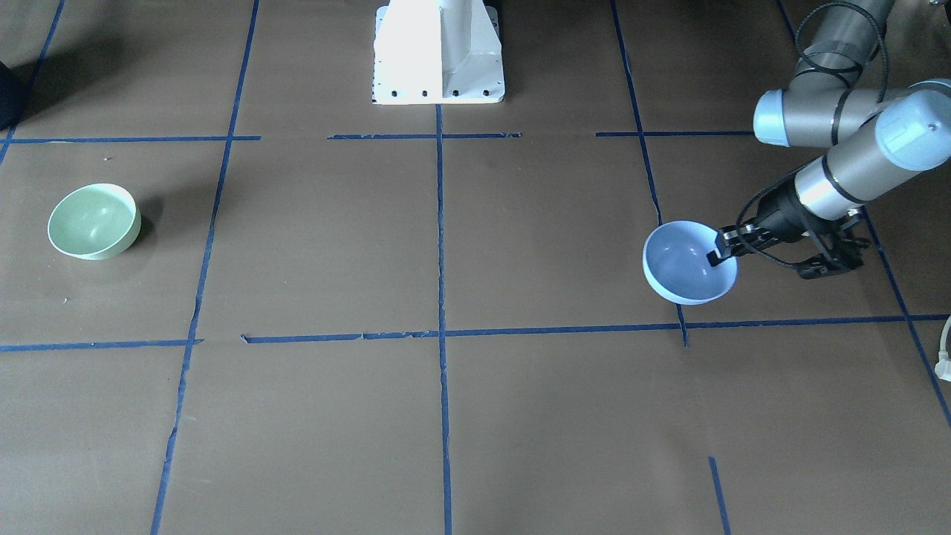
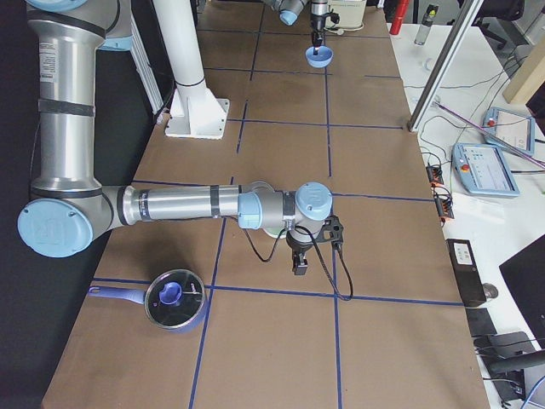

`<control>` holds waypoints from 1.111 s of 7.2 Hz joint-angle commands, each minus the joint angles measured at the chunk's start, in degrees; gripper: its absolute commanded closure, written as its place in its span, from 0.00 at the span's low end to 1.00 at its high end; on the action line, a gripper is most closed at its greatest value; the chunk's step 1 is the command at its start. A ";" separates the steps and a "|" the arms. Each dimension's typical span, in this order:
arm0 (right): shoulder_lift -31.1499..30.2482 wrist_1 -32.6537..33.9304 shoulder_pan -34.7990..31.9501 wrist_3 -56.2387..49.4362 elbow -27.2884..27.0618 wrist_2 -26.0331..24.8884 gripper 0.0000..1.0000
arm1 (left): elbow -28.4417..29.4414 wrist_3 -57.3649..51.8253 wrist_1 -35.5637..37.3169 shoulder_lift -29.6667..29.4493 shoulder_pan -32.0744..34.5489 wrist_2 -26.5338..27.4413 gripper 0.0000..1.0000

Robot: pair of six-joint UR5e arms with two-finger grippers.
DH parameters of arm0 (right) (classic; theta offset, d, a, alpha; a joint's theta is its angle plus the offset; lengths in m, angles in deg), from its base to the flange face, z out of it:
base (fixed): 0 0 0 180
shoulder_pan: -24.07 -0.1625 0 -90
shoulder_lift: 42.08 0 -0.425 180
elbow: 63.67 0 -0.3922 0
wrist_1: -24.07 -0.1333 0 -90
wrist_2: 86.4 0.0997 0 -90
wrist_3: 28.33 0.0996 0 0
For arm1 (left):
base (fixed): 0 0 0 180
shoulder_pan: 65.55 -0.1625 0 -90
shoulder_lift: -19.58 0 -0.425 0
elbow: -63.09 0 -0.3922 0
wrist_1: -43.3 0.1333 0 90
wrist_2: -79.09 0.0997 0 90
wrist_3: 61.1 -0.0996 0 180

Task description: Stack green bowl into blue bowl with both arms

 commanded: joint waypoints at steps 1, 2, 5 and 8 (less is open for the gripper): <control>0.00 0.03 0.00 0.09 0.09 0.03 0.00 | 0.23 15.81 5.98 -13.77 -13.00 9.04 1.00; 0.00 0.03 0.00 0.09 0.26 0.03 0.00 | 1.89 19.01 7.39 -18.61 -18.90 15.88 1.00; 0.00 0.03 0.00 0.09 0.35 0.03 0.00 | 6.12 18.87 7.05 -21.74 -25.62 23.23 1.00; 0.00 0.03 0.00 0.09 0.35 0.03 0.00 | 6.56 18.51 6.97 -21.12 -25.46 23.51 0.99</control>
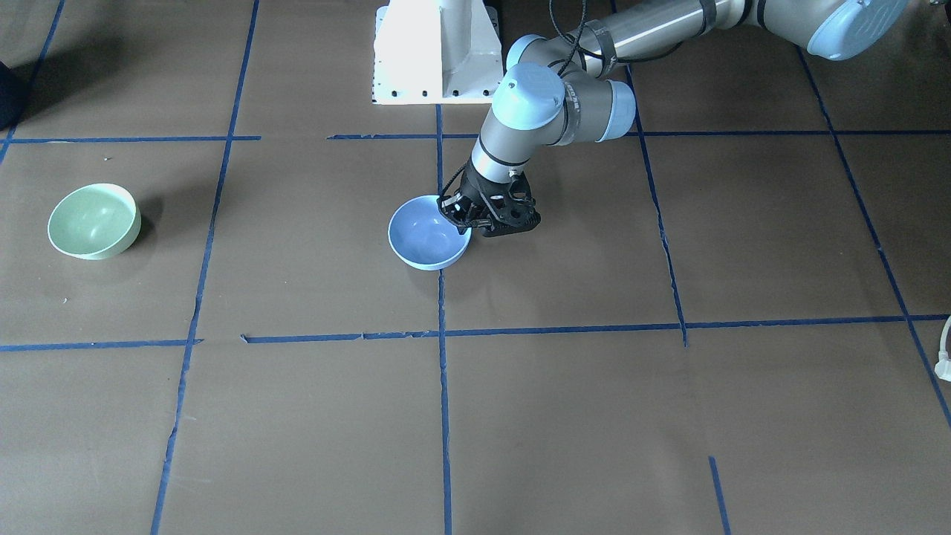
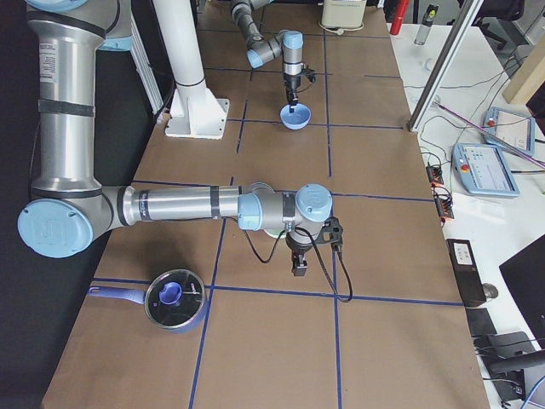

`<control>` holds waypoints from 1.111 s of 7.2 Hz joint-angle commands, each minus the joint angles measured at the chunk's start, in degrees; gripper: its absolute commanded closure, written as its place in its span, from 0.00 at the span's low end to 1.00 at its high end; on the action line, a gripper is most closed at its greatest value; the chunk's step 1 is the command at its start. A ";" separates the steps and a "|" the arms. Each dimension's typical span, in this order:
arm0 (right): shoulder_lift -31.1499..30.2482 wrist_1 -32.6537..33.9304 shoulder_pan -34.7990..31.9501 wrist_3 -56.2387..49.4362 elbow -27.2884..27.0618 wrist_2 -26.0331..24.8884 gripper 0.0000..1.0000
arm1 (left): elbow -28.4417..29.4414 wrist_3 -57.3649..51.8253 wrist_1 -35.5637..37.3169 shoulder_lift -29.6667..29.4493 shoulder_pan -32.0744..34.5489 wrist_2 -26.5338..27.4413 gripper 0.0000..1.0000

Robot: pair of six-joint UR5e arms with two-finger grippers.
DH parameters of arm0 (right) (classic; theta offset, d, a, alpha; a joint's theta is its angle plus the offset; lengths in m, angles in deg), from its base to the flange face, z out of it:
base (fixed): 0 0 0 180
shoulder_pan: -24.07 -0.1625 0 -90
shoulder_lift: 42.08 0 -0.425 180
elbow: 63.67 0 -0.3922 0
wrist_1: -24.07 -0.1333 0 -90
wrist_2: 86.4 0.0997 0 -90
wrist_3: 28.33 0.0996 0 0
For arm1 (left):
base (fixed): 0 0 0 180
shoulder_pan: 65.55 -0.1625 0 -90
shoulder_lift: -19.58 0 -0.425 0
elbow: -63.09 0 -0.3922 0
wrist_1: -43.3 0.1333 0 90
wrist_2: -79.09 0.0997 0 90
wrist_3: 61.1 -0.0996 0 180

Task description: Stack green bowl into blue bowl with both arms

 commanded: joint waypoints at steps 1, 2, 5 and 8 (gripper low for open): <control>0.00 0.00 0.00 0.00 0.00 0.00 0.00 | -0.02 -0.12 -0.23 0.81 0.02 0.09 0.94; 0.09 0.00 0.00 0.00 -0.08 0.00 0.00 | -0.02 -0.12 -0.14 0.99 0.10 0.09 0.68; 1.41 -2.45 0.09 2.44 -0.70 0.00 0.00 | -5.00 -7.53 6.49 4.41 7.53 -6.97 0.00; 2.11 -3.87 2.89 10.45 -5.00 -0.09 0.00 | -19.59 -43.30 30.37 13.27 25.35 -17.11 0.00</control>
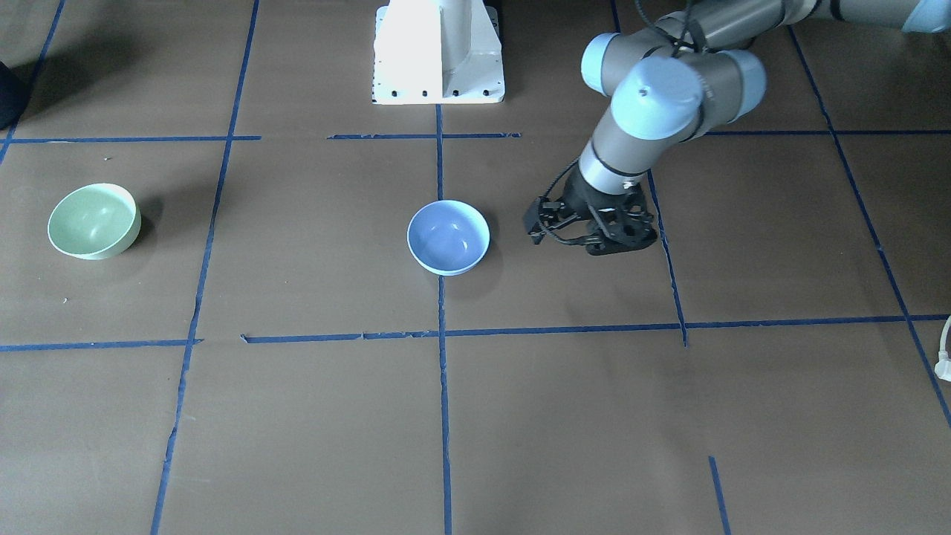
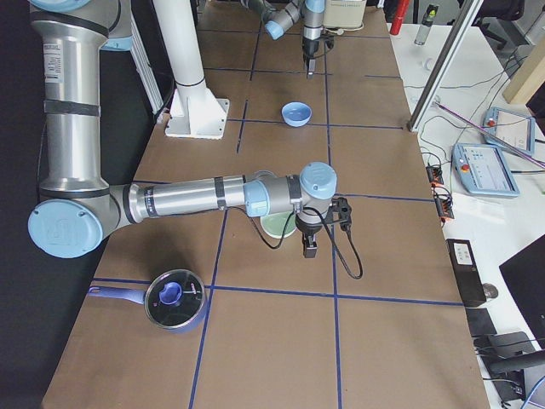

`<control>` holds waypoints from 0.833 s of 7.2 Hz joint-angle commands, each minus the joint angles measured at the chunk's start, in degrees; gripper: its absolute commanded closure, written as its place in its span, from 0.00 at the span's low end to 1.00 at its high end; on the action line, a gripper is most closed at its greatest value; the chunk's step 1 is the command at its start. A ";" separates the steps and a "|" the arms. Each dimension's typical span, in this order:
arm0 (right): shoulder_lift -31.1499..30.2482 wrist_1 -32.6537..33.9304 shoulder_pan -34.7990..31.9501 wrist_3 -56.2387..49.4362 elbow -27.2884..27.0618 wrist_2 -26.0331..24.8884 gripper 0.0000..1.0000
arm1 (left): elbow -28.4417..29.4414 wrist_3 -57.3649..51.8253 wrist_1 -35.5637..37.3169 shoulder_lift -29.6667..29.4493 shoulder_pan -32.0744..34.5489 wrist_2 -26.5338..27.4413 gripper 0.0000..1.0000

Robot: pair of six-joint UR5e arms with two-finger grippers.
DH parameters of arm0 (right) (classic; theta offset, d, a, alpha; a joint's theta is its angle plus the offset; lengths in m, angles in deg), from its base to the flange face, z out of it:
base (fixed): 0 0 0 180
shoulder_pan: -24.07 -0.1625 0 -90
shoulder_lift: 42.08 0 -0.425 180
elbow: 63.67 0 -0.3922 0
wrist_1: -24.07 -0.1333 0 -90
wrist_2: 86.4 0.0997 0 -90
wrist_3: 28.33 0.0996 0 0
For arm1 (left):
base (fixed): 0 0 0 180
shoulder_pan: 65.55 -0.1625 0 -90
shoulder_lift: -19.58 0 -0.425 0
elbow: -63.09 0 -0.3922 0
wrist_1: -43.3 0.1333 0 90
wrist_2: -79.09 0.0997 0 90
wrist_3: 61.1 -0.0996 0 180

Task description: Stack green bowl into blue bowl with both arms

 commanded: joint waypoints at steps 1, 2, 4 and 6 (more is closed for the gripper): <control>0.08 -0.66 1.43 4.97 -1.54 -0.05 0.00 | -5.25 -30.13 13.26 7.17 14.84 -4.66 0.00; -0.27 -4.23 3.18 11.87 -1.54 -0.31 0.00 | -3.86 -45.15 13.55 12.08 22.56 -6.06 0.00; -4.12 -18.43 6.35 23.94 -1.36 -0.75 0.00 | 1.75 -67.69 13.73 19.21 36.03 -8.88 0.00; -6.25 -22.71 7.85 27.66 -1.36 -0.84 0.00 | 9.13 -81.20 13.38 23.01 44.23 -9.15 0.00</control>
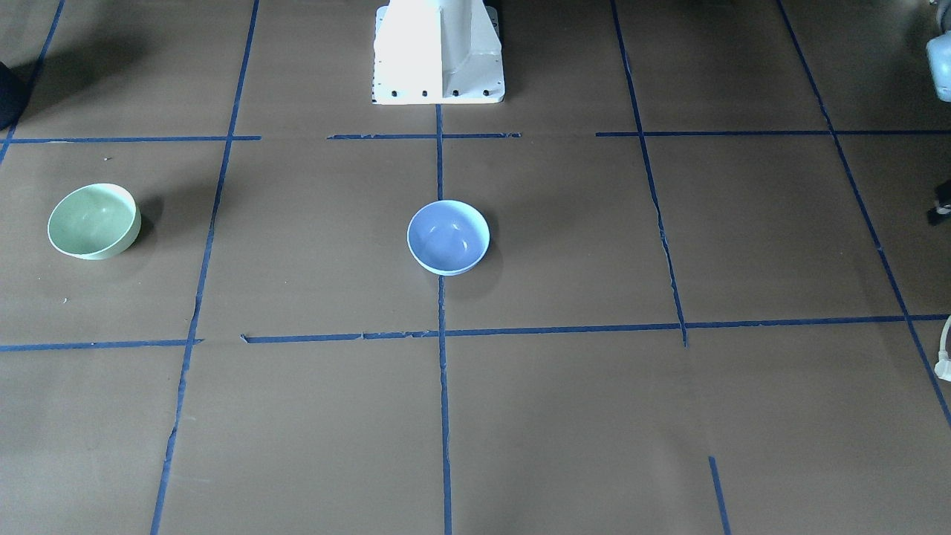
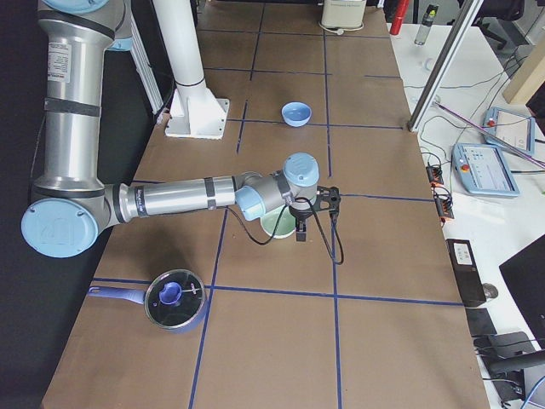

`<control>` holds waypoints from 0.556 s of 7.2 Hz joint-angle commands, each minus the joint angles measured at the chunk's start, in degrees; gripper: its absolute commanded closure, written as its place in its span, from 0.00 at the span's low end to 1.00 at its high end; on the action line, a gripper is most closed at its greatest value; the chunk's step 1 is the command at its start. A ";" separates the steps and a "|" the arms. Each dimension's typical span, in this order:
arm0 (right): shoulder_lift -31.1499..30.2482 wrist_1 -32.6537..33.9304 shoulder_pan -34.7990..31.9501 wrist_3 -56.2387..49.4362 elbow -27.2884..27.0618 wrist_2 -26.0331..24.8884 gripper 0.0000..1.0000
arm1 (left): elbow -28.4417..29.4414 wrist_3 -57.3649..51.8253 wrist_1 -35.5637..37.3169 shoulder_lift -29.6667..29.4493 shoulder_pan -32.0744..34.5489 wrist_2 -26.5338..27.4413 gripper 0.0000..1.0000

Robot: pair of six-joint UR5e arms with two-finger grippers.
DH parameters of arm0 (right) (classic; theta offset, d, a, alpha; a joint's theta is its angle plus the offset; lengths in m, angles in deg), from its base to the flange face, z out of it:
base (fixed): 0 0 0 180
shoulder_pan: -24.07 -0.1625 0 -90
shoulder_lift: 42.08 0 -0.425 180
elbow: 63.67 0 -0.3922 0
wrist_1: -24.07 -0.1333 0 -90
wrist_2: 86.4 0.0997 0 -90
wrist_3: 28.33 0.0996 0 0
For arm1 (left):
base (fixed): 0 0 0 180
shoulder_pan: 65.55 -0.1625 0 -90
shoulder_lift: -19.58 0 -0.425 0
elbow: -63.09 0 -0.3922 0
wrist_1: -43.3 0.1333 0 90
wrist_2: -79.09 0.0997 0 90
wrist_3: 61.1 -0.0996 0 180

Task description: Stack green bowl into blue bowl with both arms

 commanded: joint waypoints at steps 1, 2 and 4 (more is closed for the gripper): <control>-2.58 -6.02 3.34 6.51 0.06 -2.96 0.00 | 3.55 -8.12 -0.55 4.43 5.25 -0.45 0.00; -3.20 -10.92 5.80 12.03 0.58 -5.17 0.00 | 3.72 -7.94 -0.56 4.36 5.16 -0.45 0.00; -4.60 -18.57 13.43 18.12 2.77 -9.82 0.03 | 3.54 -7.76 -0.56 4.27 5.16 -0.45 0.00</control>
